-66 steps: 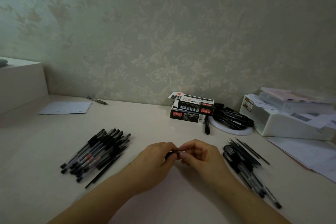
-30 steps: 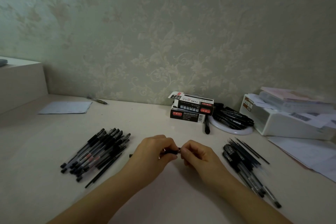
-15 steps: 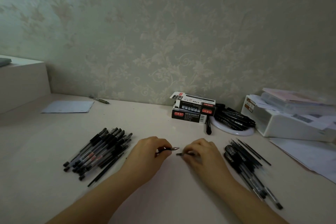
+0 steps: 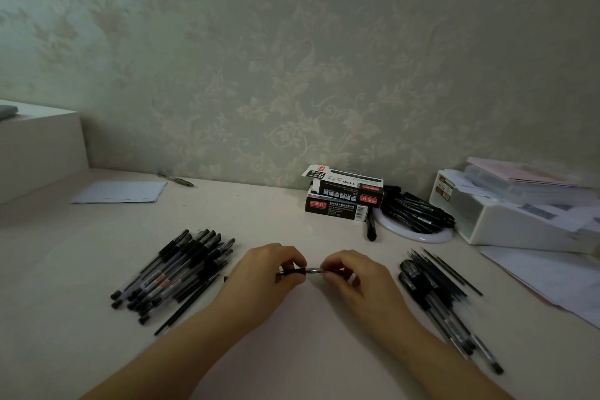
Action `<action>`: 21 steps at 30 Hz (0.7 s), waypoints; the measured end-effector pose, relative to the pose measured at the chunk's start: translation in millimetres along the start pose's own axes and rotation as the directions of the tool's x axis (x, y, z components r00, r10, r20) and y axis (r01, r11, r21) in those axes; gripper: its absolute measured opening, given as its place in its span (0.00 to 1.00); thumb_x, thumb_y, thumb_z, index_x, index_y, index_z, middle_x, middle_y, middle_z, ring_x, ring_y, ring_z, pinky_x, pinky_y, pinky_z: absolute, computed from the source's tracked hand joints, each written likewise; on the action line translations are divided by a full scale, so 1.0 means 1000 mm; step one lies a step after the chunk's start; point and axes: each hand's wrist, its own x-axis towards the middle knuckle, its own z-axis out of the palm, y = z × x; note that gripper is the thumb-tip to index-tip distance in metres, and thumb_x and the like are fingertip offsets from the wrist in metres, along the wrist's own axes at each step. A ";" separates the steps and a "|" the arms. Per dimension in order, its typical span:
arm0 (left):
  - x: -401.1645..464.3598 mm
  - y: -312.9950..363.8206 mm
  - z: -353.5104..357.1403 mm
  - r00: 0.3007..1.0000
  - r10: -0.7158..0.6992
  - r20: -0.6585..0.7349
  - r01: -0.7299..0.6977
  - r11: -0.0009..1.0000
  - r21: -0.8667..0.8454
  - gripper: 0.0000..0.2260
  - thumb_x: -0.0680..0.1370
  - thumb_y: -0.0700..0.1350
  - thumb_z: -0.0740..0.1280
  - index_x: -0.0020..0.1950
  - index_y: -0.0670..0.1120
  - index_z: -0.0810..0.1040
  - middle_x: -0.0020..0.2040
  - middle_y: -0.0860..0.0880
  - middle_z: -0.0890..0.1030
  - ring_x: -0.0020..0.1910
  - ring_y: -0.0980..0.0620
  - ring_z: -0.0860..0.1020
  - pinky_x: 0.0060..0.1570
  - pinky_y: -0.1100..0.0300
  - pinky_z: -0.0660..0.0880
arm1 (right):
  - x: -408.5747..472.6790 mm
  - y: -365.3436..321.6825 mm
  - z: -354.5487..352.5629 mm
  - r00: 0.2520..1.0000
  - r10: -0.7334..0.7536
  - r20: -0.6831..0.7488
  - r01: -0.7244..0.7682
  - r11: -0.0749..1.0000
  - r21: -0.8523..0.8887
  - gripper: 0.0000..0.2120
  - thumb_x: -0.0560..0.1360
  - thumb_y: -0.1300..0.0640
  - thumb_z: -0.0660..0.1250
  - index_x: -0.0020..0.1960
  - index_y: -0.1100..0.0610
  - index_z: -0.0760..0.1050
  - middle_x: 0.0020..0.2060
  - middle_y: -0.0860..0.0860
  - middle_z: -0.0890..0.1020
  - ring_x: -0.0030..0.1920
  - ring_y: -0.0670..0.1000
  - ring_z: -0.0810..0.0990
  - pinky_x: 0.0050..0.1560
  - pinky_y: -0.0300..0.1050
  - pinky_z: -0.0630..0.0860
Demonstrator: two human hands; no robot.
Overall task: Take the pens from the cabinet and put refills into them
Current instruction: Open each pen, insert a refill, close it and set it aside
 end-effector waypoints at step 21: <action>0.002 0.010 0.000 0.991 0.134 0.005 -0.133 0.991 -0.021 0.02 0.76 0.47 0.68 0.44 0.51 0.77 0.42 0.56 0.77 0.40 0.58 0.73 0.42 0.61 0.72 | -0.001 -0.005 -0.001 0.999 0.032 0.020 -0.036 0.975 0.219 0.06 0.75 0.57 0.71 0.48 0.47 0.85 0.42 0.39 0.84 0.47 0.42 0.82 0.47 0.35 0.76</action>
